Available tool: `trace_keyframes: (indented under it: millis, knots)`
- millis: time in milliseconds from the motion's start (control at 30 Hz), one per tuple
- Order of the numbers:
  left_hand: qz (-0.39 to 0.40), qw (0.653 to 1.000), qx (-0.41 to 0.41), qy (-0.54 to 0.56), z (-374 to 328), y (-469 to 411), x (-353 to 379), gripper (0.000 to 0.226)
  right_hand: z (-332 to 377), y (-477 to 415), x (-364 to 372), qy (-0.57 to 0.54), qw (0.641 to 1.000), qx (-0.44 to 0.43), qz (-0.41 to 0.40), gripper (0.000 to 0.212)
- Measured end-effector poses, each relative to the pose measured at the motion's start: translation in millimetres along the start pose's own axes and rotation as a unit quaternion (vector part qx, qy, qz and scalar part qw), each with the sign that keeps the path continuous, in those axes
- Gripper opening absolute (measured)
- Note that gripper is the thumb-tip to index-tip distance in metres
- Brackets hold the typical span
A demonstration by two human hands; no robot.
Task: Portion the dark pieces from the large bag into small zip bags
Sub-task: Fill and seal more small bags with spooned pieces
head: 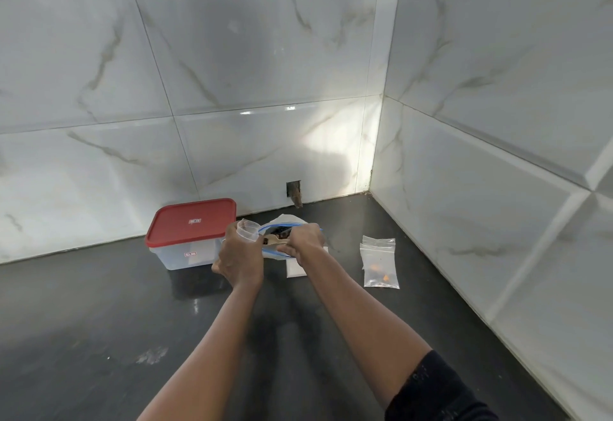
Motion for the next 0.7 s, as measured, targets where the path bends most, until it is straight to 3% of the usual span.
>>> trace_keyframes:
  millis: [167, 333, 500, 700]
  knots:
    - [-0.001, 1.000, 0.018, -0.001, -6, -4, -2, 0.043, 6, -9, -17, -0.005, 1.000, -0.011, -0.015, 0.013]
    - [0.004, 1.000, 0.029, -0.002, -6, -1, 1, 0.038, 9, -16, -18, 0.110, 0.992, -0.055, -0.039, 0.024]
    - [0.022, 0.999, 0.023, 0.009, 2, 0, 3, 0.039, 12, -6, 9, 0.270, 0.955, -0.110, -0.045, 0.031]
    - [0.029, 0.999, 0.037, 0.014, 3, 1, 2, 0.042, -7, -19, 30, 0.311, 0.949, -0.044, -0.014, 0.043]
Point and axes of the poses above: each hand's wrist, its own y-axis away from the middle knuckle, its own x-axis out of the palm, z = x × y, the point moved 10 cm from there along -y, towards the middle knuckle, and after that the axes turned 7 degrees about y, right-handed, at the moved point
